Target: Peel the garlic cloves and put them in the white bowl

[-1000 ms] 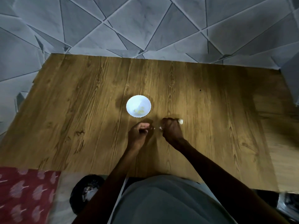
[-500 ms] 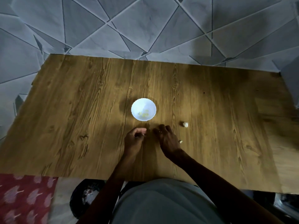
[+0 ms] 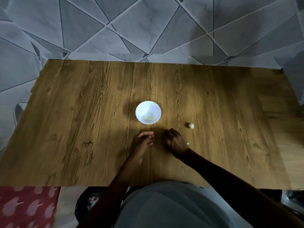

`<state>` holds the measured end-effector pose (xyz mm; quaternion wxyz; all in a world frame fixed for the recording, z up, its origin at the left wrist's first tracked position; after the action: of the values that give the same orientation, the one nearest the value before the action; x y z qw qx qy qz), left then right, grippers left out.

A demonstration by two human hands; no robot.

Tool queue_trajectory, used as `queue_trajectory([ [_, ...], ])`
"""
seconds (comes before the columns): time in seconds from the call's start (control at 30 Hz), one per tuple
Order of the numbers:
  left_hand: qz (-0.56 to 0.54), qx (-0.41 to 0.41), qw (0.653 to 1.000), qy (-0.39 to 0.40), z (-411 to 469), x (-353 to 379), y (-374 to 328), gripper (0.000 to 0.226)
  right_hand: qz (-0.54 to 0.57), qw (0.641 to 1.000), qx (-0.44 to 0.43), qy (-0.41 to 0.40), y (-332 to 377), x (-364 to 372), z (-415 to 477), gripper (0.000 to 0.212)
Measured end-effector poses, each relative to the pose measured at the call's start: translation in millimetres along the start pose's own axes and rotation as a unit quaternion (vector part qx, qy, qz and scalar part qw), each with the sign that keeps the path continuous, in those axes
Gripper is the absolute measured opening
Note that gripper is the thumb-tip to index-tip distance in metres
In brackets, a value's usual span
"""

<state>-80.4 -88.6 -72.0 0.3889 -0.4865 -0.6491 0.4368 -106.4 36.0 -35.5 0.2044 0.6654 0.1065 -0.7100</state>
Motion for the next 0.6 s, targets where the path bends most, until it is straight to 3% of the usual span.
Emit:
queue_trajectory([
  [0.1,-0.016,-0.025,1.0,-0.01,0.2,4.8,4.8,0.021,0.084,0.986,0.139,0.051,-14.0,0.4,6.2,0.031],
  [0.2,-0.091,-0.082,0.991,-0.047,-2.9,14.8,13.6,0.02,0.304,0.891,0.337,0.008,-40.7,-29.6,2.8,0.026],
  [0.3,-0.268,-0.177,0.945,-0.066,-17.1,42.5,23.2,0.032,0.447,0.822,0.351,0.041,-20.3,-39.4,-1.6,0.021],
  [0.33,-0.31,-0.202,0.926,-0.075,-21.1,48.4,28.0,0.037,0.44,0.829,0.338,0.062,-10.9,-41.3,-1.3,0.02],
  [0.43,-0.377,-0.243,0.892,-0.059,-27.9,62.7,30.7,0.048,0.298,0.916,0.253,0.093,7.2,-45.0,0.2,0.019],
  [0.5,-0.383,-0.253,0.886,-0.058,-27.6,63.0,30.3,0.043,0.267,0.929,0.235,0.104,9.7,-47.6,-1.8,0.019],
  [0.6,-0.392,-0.257,0.879,-0.091,-25.1,63.2,34.7,0.032,0.31,0.917,0.244,0.055,-0.3,-65.3,-4.3,0.016],
])
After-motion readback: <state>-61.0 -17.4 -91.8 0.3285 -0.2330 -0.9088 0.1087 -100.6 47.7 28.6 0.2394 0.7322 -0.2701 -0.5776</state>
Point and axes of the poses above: each hand's wrist, its own z-axis towards the middle knuckle, its own x-axis out of the palm, y = z × x, the point moved 10 cm from there along z, towards the middle knuckle, and after that the axes turned 15 degrees about x, right-handed, at the moved point
